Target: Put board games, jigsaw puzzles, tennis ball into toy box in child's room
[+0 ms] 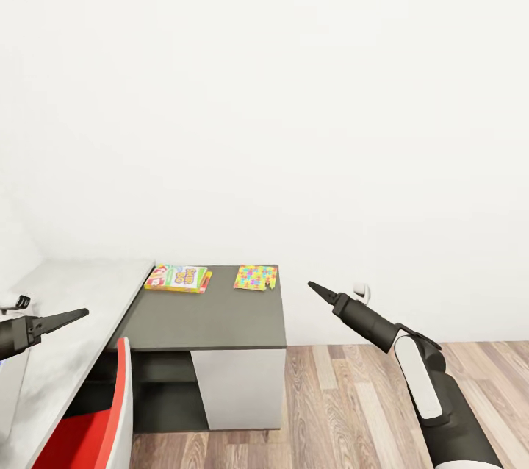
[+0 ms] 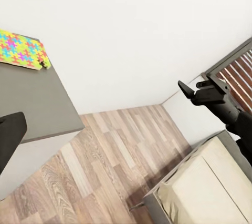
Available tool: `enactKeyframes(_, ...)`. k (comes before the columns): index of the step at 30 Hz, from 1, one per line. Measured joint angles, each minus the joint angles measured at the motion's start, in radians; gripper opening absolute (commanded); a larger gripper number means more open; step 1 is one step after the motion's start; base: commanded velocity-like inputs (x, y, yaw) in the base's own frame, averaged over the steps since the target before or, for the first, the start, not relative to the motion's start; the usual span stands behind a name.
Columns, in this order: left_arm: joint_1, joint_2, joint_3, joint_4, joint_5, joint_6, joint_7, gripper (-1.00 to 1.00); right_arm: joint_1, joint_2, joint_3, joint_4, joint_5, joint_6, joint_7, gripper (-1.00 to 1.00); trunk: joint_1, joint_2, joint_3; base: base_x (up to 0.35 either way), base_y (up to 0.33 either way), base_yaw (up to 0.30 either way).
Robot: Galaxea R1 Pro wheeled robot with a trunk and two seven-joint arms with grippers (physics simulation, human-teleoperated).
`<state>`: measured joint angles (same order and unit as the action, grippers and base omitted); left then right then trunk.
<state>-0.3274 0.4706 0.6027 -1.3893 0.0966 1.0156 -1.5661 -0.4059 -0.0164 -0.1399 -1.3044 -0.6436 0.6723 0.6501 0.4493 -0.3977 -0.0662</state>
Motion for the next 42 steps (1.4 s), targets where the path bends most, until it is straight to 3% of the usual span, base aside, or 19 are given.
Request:
enactKeyframes(15,0.0,0.0,0.0,0.0,0.0,0.0,0.0,1.0,0.0,-0.001,-0.001,0.0,-0.007,0.0,0.002,1.0,0.0,0.0,0.014,-0.136,0.0,-0.156)
enactKeyframes(42,0.0,-0.005,-0.003,0.0,0.001,-0.005,0.0,1.0,0.0,-0.001,-0.002,0.0,-0.009,-0.001,-0.002,1.0,0.0,0.0,0.048,-0.006,0.0,-0.203)
